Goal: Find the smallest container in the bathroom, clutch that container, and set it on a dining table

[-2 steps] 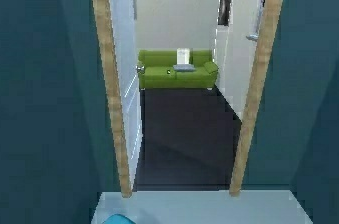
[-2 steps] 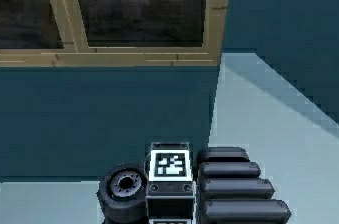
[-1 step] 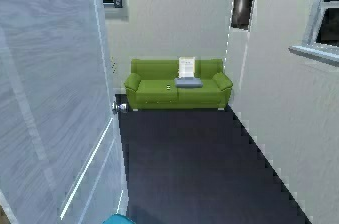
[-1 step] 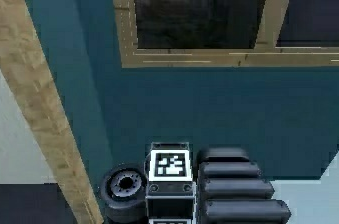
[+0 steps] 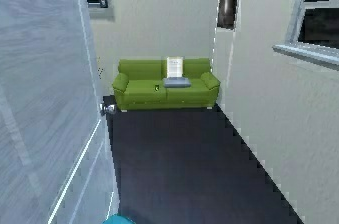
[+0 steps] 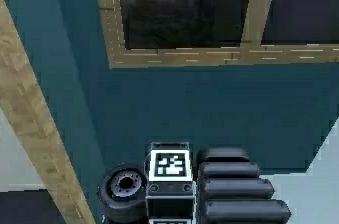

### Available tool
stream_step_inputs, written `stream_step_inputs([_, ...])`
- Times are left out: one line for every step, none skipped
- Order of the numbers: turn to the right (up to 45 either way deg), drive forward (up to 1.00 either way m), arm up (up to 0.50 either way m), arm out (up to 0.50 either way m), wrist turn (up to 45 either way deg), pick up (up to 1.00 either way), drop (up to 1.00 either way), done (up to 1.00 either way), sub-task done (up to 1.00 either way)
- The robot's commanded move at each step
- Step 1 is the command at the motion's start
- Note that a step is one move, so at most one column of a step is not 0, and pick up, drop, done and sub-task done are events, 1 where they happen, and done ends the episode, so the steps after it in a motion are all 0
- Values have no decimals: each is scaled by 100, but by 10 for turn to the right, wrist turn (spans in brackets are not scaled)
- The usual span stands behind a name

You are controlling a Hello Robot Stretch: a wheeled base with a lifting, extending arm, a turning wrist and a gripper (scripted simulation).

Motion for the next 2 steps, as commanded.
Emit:
stream_step_inputs([0,100,0,0,0,0,0,0,0])
stream_step_inputs([-60,0,0,0,0,0,0,0,0])
